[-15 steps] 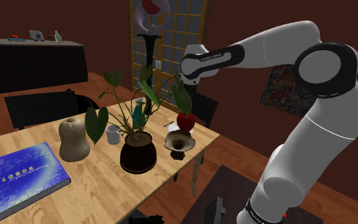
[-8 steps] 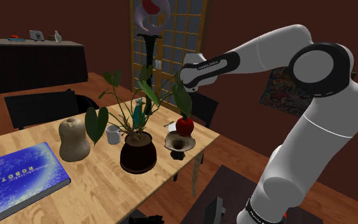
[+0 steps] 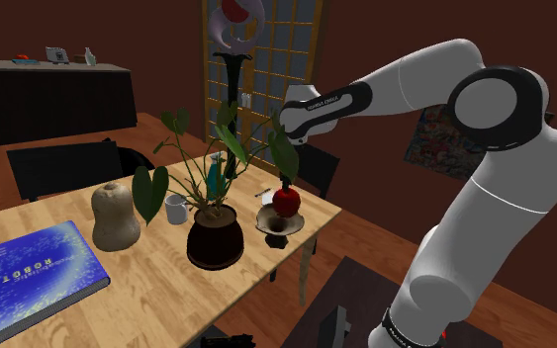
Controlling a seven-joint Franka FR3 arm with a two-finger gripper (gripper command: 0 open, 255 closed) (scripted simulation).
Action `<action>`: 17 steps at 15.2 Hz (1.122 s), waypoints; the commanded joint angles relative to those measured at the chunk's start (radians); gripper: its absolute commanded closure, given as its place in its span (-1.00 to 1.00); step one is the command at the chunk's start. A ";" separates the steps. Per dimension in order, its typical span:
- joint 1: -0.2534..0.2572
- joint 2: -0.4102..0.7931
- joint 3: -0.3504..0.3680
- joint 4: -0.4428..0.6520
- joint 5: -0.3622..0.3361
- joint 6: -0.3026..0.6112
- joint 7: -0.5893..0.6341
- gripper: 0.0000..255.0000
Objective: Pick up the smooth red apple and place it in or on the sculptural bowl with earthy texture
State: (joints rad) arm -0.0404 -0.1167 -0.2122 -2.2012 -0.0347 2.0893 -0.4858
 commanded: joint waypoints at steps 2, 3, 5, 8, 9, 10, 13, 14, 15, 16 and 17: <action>0.000 0.000 0.000 0.000 0.000 0.000 0.000 -1.00; 0.000 0.000 0.000 0.000 0.000 0.000 0.000 -1.00; 0.000 0.000 0.000 0.000 0.000 0.000 0.000 -1.00; 0.001 -0.032 0.004 0.070 -0.005 -0.101 0.004 -1.00; 0.001 -0.038 0.005 0.090 -0.006 -0.127 0.005 -1.00; 0.001 -0.038 0.005 0.090 -0.006 -0.127 0.005 -1.00; 0.001 -0.038 0.005 0.090 -0.006 -0.127 0.005 -1.00; 0.001 -0.038 0.005 0.090 -0.006 -0.127 0.005 -1.00; 0.001 -0.038 0.005 0.090 -0.006 -0.127 0.005 -1.00; 0.001 -0.038 0.005 0.090 -0.006 -0.127 0.005 -1.00; 0.001 -0.038 0.005 0.090 -0.006 -0.127 0.005 -1.00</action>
